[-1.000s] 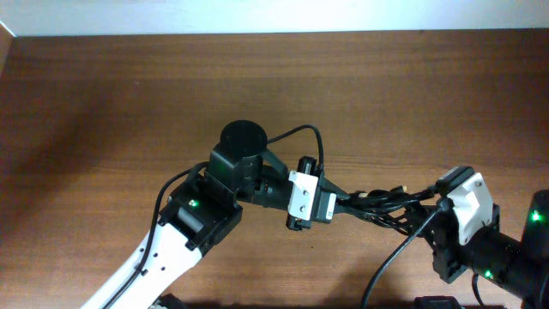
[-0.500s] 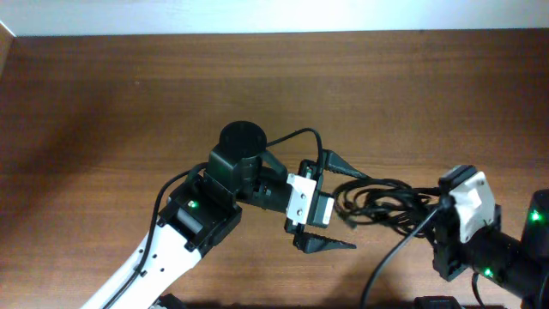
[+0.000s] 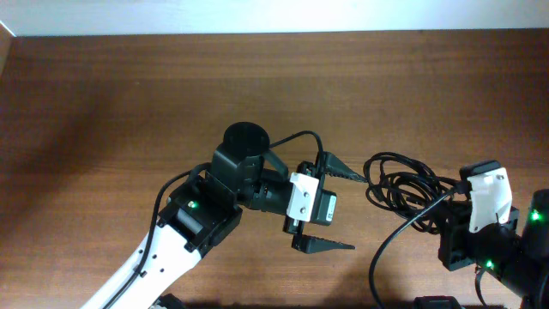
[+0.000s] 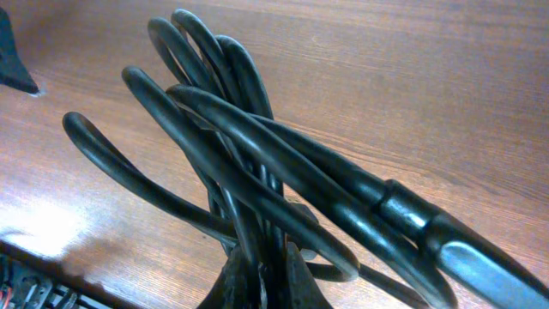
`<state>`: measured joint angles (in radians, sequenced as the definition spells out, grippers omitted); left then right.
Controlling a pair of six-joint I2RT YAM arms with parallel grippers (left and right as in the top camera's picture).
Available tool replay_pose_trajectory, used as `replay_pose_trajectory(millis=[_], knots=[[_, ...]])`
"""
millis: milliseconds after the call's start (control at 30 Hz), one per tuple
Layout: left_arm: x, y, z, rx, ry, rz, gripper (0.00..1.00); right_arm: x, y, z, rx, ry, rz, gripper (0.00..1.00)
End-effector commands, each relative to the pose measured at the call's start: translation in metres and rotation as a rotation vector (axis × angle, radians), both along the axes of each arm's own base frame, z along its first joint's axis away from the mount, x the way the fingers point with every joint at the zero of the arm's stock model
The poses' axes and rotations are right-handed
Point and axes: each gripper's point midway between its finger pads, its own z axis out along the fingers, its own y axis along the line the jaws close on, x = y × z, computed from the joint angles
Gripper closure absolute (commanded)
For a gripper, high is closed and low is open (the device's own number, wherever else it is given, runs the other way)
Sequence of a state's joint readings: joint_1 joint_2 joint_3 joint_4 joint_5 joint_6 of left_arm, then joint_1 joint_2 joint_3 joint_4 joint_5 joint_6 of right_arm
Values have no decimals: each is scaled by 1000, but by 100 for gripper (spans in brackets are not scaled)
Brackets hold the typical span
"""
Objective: Untangle cables
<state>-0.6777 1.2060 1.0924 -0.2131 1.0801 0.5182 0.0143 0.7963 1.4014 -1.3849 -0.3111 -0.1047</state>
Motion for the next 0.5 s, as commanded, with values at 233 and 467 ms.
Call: replay_pose_trajectory(millis=[233, 467], knots=[[-11, 3, 11, -25, 5, -48, 1, -6, 42, 24, 189, -60, 195, 96], [-7, -1, 5, -11, 23, -47, 1, -11, 53, 30, 242, -65, 253, 96]])
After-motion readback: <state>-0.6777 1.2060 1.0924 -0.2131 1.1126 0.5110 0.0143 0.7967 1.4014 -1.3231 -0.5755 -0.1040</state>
